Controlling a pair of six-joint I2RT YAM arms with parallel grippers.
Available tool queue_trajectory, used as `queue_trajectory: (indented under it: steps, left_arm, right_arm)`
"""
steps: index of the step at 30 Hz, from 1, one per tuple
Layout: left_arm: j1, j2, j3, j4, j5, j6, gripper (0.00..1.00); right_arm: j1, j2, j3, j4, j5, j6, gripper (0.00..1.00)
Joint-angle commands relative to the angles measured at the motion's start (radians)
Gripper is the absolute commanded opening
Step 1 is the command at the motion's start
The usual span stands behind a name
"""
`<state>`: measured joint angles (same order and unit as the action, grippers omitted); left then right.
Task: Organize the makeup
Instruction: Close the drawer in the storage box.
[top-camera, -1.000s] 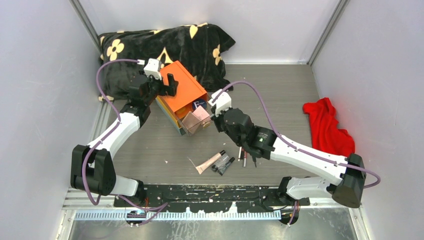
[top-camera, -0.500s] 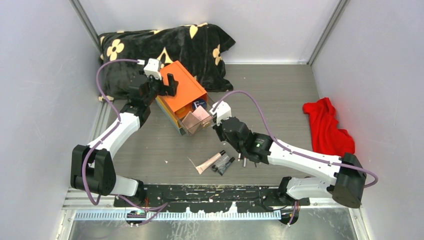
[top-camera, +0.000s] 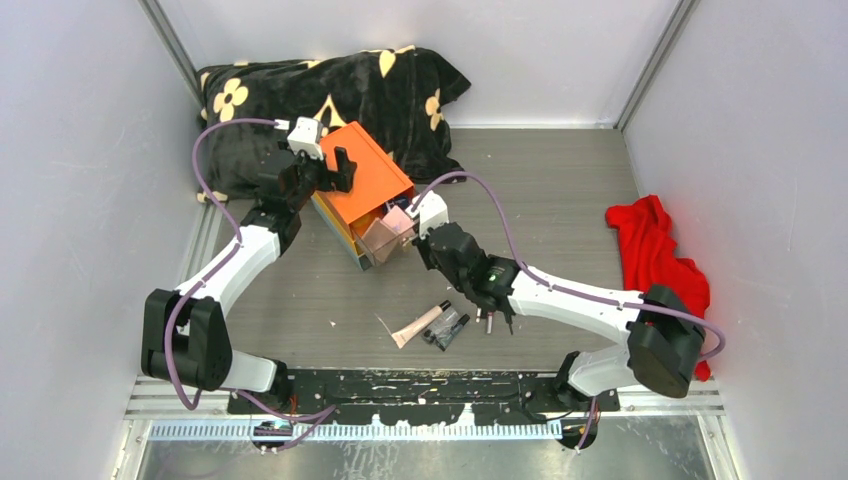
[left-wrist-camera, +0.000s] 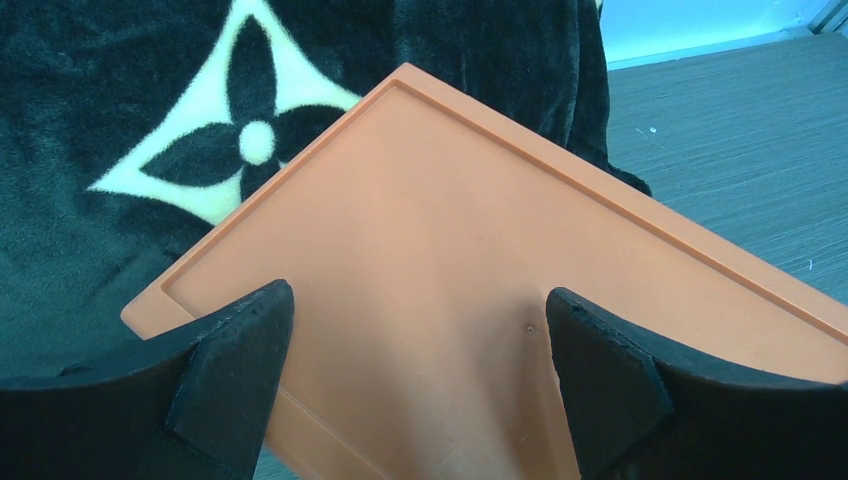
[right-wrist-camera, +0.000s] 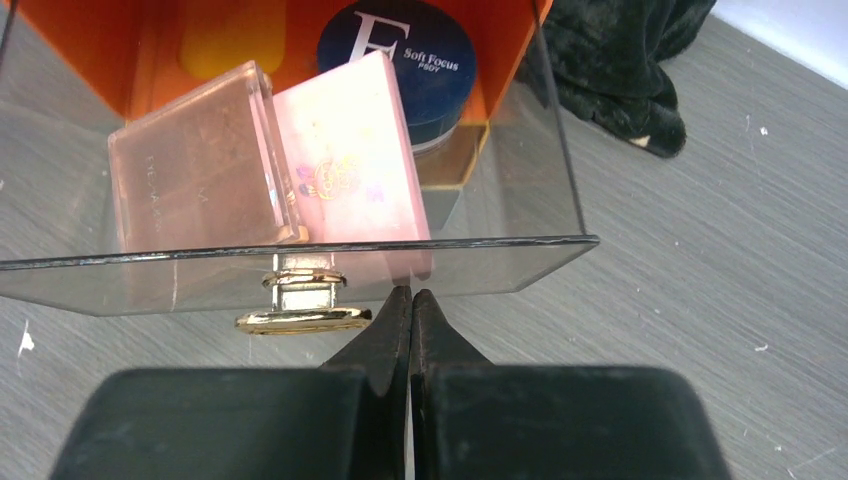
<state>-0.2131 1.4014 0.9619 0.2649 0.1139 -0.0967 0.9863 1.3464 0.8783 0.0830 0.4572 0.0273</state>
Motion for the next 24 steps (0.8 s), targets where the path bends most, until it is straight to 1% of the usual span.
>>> queue_trajectory:
  steps: [1,8,16,24]
  left_arm:
    - [0.022,0.071,-0.085,-0.293,-0.038,-0.059,0.97]
    - [0.021,0.068,-0.088,-0.288,-0.040,-0.062,0.97]
    - [0.021,0.052,-0.089,-0.293,-0.043,-0.056,0.97]
    - [0.021,0.054,-0.094,-0.288,-0.040,-0.058,0.97]
  right_arm:
    - [-0.038,0.028,0.099,0.141,-0.038,-0.016,0.01]
    - [-0.077,0.134,0.189,0.161,-0.107,-0.028,0.01]
    - [-0.091,0.252,0.259,0.188,-0.165,-0.018,0.01]
    - [-0.104,0.293,0.275,0.227,-0.168,-0.017,0.01]
